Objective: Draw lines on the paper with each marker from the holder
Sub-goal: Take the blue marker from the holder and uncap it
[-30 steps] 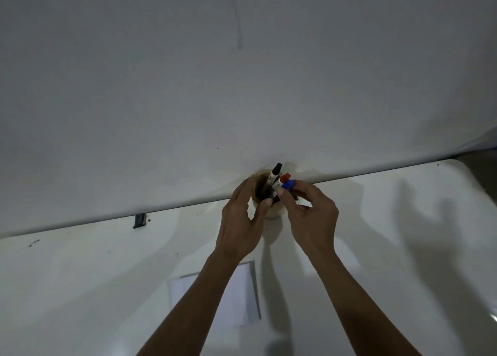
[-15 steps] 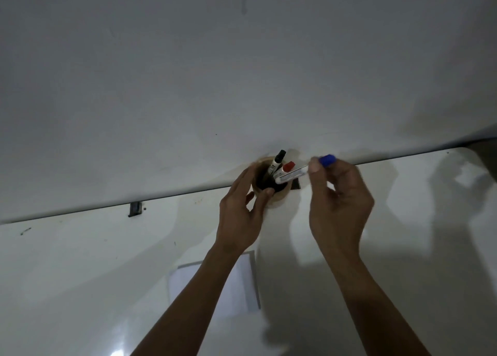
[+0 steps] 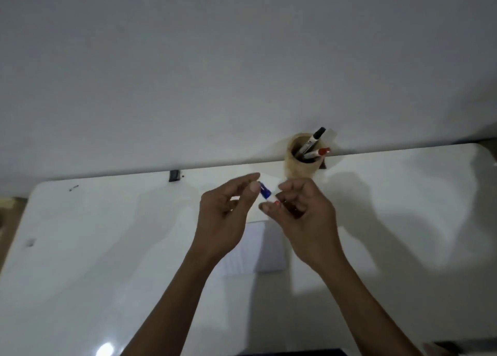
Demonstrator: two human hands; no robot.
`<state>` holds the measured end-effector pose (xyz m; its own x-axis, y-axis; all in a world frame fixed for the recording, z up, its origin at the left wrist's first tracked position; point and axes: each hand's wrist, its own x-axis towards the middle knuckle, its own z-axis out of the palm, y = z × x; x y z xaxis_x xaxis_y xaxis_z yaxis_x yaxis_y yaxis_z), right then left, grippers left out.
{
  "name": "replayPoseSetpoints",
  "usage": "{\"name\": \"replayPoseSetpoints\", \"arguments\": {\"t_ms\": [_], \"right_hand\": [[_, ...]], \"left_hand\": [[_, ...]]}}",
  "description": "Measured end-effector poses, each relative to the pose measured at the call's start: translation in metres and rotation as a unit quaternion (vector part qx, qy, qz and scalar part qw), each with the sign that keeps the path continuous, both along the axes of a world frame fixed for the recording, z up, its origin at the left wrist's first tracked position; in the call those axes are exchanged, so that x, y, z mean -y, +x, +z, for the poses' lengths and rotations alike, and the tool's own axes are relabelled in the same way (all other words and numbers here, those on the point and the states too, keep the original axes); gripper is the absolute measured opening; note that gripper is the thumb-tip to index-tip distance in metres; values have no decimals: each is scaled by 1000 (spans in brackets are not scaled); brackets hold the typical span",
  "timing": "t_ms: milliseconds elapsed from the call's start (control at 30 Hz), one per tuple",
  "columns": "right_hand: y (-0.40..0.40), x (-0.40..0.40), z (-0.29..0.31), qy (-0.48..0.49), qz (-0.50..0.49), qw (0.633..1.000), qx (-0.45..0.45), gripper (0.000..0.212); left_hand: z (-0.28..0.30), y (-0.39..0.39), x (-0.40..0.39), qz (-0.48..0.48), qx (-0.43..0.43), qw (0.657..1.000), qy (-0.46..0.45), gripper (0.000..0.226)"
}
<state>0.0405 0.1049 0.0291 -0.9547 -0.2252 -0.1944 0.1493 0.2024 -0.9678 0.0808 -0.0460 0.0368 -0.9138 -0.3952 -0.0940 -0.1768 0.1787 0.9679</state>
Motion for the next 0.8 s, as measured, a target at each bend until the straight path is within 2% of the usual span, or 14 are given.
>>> {"name": "replayPoseSetpoints", "arguments": {"t_ms": [133,233,300,433,567,800], "right_hand": [[40,27,6,31,55,998,-8,32],[61,40,8,92,131,986,-38,24],[74,43,9,96,140,985,-44,23],[99,51,14,-68,50,996,38,24],[124,70,10,-221,-49,960,166,23],[144,101,-6,-178,-23,969,171,31]], "left_hand": [[6,51,30,35,9,999,23,14],[4,84,55,95,8,992,82,11],[3,105,72,114,7,987,114,15],[-3,145,95,54,31,995,83,16],[-9,169,103,13,54,996,72,13],[-18,172,111,5,86,992,94,17]]}}
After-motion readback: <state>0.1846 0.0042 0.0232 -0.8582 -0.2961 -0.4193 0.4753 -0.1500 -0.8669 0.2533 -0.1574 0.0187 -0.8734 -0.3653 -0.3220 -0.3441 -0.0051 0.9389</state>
